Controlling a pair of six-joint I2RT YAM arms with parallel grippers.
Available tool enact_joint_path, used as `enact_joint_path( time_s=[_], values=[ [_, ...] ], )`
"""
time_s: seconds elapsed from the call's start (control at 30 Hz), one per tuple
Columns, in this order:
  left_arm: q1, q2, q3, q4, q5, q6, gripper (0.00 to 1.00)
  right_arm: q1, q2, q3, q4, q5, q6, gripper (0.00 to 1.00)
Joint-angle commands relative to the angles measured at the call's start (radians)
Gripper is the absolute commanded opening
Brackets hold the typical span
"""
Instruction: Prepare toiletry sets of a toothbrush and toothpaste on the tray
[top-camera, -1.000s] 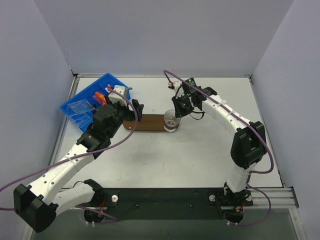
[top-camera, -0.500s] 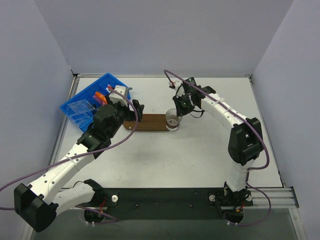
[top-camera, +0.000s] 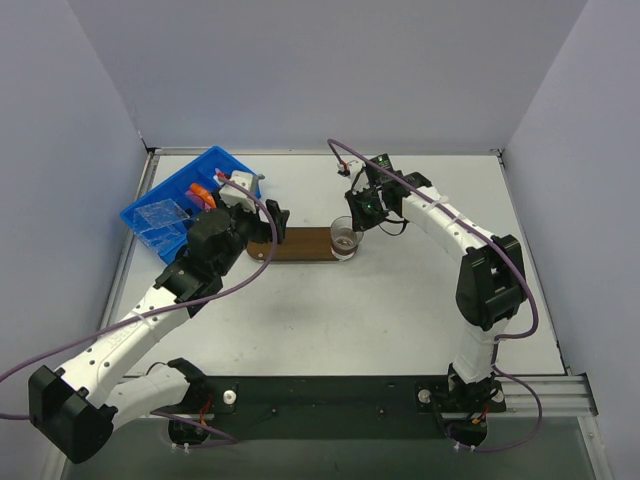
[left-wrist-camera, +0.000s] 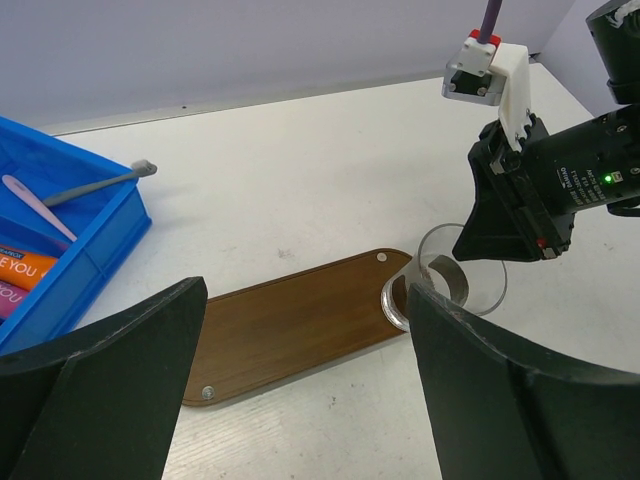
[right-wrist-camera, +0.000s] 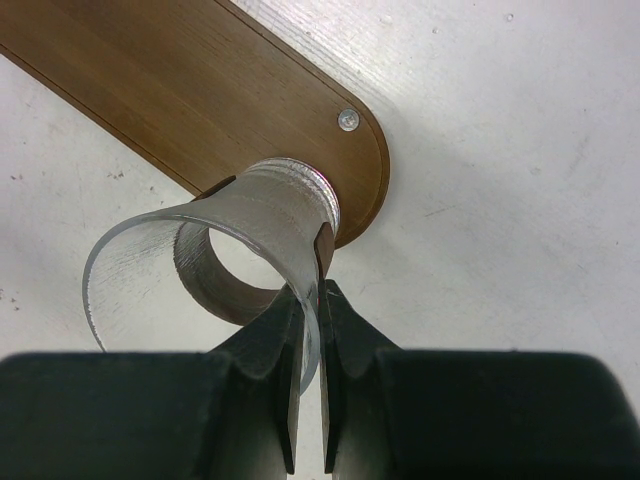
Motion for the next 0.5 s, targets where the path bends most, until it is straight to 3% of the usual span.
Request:
enact_joint_path(
  time_s=[0.0,0.47],
  values=[
    [-0.001,0.003,0.051,0.007,0.019,0.008,0.92,-0.008,-0.015,0.047,0.053,-0.035,-0.016,0.0],
    [-0.007,0.014,0.055,0.003,0.024,0.008,0.92,-0.031,0.013,0.084,0.042,-0.081,-0.016,0.0]
  ],
)
